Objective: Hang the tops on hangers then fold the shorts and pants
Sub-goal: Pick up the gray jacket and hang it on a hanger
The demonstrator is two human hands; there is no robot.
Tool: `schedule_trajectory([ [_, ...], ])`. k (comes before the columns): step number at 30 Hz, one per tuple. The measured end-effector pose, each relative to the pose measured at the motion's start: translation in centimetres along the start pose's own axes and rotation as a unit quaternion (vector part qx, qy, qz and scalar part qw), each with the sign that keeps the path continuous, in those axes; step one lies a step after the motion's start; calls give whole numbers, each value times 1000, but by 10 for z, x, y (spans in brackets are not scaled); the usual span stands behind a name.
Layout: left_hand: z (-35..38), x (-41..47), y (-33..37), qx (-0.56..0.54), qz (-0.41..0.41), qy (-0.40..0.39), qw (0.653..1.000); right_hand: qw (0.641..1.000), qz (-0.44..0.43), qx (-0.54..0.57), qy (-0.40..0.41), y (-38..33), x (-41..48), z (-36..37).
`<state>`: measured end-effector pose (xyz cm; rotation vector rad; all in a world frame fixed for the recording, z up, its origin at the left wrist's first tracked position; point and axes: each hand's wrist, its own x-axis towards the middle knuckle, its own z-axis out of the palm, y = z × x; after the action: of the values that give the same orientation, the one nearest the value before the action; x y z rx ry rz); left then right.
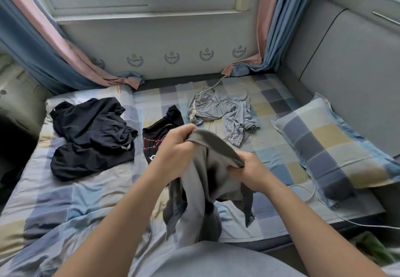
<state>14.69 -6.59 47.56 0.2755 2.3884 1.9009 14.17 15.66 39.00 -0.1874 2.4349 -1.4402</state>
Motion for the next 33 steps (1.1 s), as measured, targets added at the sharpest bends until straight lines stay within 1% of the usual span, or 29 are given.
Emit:
schedule_trajectory([
  [3, -8, -3, 21, -81, 30, -1, 996, 993, 83, -69, 38, 36, -3, 3],
  [6, -17, -4, 30, -145, 2, 44, 989, 986, 136, -90, 42, 68, -10, 5],
  [8, -20, -1, 26, -139, -24, 82, 987, 984, 153, -80, 42, 77, -14, 5],
  [10, -19, 2, 16, -100, -70, 119, 985, 985, 152, -62, 52, 75, -14, 5],
  [11, -17, 3, 9, -73, -100, 131, 984, 987, 145, -48, 56, 70, -13, 4],
  [13, -12, 4, -4, -34, -153, 129, 979, 989, 130, 10, 63, 54, -11, 4],
  [16, -1, -1, -18, -3, -200, 83, 976, 987, 124, 65, 83, 27, -8, 0],
  [19, 8, -9, -28, 16, -217, 3, 976, 977, 131, 142, 91, -4, -9, -6],
  [21, 14, -16, -32, 50, -219, -68, 972, 968, 135, 177, 114, -23, -10, -8],
  [23, 21, -23, -35, 93, -208, -159, 960, 958, 137, 209, 143, -40, -13, -8],
  [24, 24, -27, -36, 104, -205, -201, 952, 950, 138, 232, 158, -48, -14, -7],
  [26, 31, -33, -37, 101, -207, -258, 938, 932, 142, 277, 185, -60, -18, -8],
  [28, 39, -38, -38, 107, -209, -278, 931, 916, 140, 319, 202, -72, -21, -9],
  [29, 43, -40, -39, 115, -207, -271, 933, 908, 138, 340, 203, -77, -23, -9],
  [31, 55, -44, -38, 114, -196, -237, 945, 892, 132, 384, 198, -85, -28, -10],
  [33, 68, -48, -38, 91, -185, -192, 960, 872, 124, 435, 185, -92, -32, -8],
])
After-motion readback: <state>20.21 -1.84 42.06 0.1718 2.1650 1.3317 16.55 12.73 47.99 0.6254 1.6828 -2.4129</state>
